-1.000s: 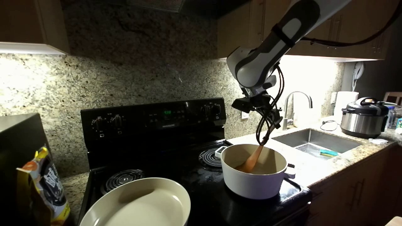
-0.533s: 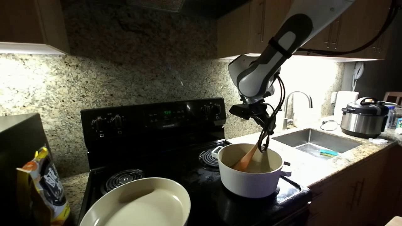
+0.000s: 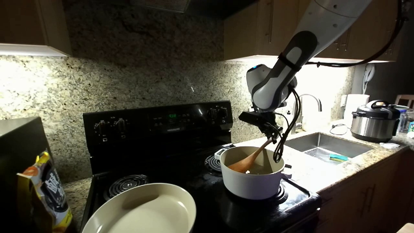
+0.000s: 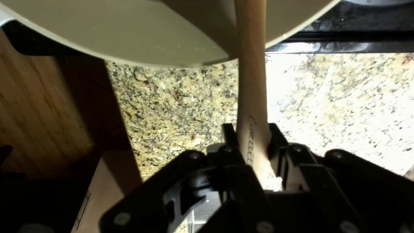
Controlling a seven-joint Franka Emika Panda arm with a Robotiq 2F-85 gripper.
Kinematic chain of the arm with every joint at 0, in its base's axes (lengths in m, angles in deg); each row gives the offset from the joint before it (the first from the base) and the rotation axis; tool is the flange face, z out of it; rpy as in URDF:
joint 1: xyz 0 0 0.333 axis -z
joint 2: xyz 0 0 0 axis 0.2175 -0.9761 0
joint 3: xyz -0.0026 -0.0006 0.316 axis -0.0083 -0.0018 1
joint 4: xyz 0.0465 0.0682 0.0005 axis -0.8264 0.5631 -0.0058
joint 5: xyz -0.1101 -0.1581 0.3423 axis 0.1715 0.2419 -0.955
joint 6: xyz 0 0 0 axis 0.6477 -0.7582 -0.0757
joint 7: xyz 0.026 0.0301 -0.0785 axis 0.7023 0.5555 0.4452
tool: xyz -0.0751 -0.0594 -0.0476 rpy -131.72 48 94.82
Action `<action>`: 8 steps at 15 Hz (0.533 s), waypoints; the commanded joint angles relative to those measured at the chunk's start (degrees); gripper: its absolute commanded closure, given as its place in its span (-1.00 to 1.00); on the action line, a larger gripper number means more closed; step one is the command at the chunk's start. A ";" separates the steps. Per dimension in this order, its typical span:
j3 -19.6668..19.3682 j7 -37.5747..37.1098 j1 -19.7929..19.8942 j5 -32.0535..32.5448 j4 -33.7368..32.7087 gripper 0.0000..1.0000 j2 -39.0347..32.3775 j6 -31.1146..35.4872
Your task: Use the wooden spatula to stir the liquid in the white pot
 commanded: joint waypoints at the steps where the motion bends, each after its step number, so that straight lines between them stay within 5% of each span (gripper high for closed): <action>1: -0.95 4.95 0.61 -4.32 1.42 -0.06 -0.55 5.32; 8: -1.65 7.05 -0.46 -5.15 7.14 -0.91 5.06 9.11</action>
